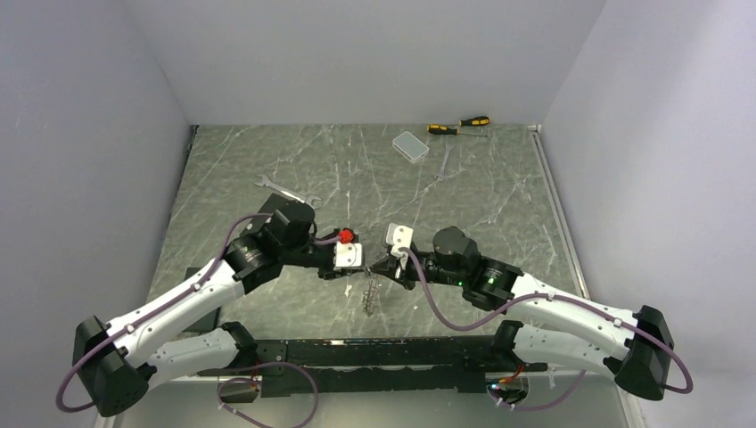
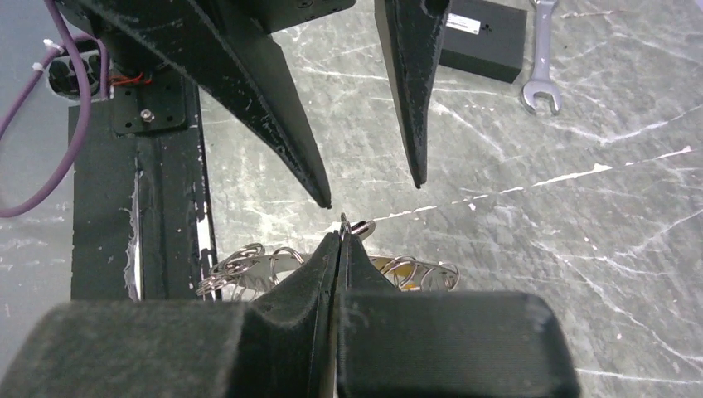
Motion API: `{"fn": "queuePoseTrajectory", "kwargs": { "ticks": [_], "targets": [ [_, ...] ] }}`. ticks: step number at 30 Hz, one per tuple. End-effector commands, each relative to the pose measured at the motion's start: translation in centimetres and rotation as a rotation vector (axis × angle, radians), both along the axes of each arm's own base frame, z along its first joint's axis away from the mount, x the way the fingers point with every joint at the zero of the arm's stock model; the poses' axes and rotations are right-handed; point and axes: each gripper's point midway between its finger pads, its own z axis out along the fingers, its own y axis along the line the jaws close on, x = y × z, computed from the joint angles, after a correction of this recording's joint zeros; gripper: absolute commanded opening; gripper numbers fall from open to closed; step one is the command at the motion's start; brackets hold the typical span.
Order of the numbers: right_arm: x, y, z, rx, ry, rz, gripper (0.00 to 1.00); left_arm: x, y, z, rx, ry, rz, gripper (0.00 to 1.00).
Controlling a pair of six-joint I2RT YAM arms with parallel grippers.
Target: Put the keys on the keyring
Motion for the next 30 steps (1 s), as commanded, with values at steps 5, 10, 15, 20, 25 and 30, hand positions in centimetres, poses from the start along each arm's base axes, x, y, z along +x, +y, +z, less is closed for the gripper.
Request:
{"fn": "queuePoseTrajectory", "kwargs": {
  "ticks": [5, 10, 15, 20, 25, 30],
  "targets": [
    [0.4, 0.1, 4.7, 0.130, -0.096, -0.015, 0.00, 0.1, -0.5, 3.1, -0.128, -0.010, -0.025, 0.46],
    [0.5, -0.1, 5.5, 0.157, -0.107, -0.030, 0.00, -1.2, -1.0, 3.4, -0.156, 0.080, -0.121, 0.47],
    [0.8, -0.2, 5.9, 0.166, -0.120, -0.046, 0.00, -1.3, -1.1, 3.0, -0.143, 0.117, -0.144, 0.44],
    [0.8, -0.2, 6.2, 0.177, -0.127, -0.044, 0.00, -1.2, -1.6, 3.4, -0.174, 0.134, -0.148, 0.39],
    [0.7, 0.0, 6.4, 0.190, -0.127, -0.038, 0.00, -1.4, -2.2, 3.9, -0.203, 0.164, -0.177, 0.31],
    [0.7, 0.2, 6.6, 0.194, -0.130, -0.029, 0.00, -1.3, -2.4, 4.0, -0.199, 0.176, -0.182, 0.18]
  ]
}}
